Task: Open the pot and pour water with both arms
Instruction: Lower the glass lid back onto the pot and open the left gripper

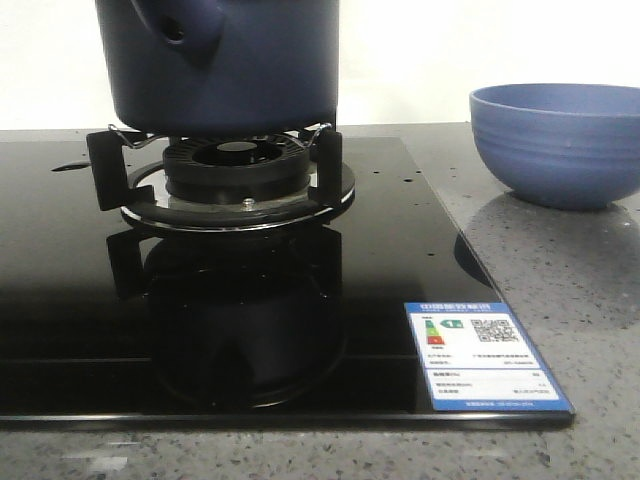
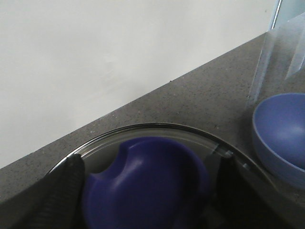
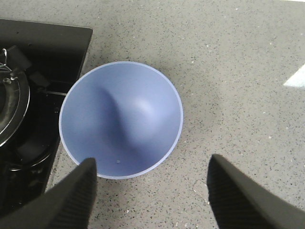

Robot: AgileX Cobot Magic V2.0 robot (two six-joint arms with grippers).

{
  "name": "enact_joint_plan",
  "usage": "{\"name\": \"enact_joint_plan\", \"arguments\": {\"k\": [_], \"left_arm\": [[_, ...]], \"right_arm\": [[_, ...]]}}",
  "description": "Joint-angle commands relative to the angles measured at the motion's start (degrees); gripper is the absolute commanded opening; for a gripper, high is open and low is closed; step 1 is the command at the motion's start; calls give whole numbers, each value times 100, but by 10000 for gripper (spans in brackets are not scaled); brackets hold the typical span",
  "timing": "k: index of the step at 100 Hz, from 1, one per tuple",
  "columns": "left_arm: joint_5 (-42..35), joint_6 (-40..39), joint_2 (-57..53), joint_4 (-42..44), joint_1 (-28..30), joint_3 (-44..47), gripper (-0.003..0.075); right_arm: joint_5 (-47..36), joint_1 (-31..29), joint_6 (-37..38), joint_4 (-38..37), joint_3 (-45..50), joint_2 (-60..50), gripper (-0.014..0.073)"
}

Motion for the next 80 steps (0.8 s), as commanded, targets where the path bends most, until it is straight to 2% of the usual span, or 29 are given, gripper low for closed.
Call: {"name": "enact_joint_plan", "arguments": {"k": [1, 13, 20, 23, 30, 39, 47, 62, 80], "left_arm": [[-168, -7, -425, -83, -20, -205, 554], [-29, -7, -960, -83, 186, -205, 536], [117, -46, -1273, -83, 389, -205, 496], [170, -107, -1413, -83, 495, -205, 465], [222, -315, -1756, -83, 794, -165, 359], [264, -389, -2187, -83, 1237, -41, 167], [340, -389, -2573, -83, 1610, 166, -24], [236, -389, -3369, -105, 2204, 1026, -20], [-602, -389, -4715, -259, 2382, 2651, -20]], "right_arm": [[-370, -20, -54, 121, -136, -133, 437], [-553, -20, -202, 380, -136, -230, 418], [-791, -20, -202, 541, -91, -346, 344], [-996, -20, -202, 684, -18, -440, 288], [-1479, -20, -202, 1036, 227, -661, 147], [-2349, -9, -272, 1508, 868, -1003, -63], [-2995, -9, -637, 2032, 1511, -1378, -63], [-4052, -9, -1657, 2599, 2879, -2215, -63], [-4664, -9, -1962, 2611, 4338, -3565, -63]]}}
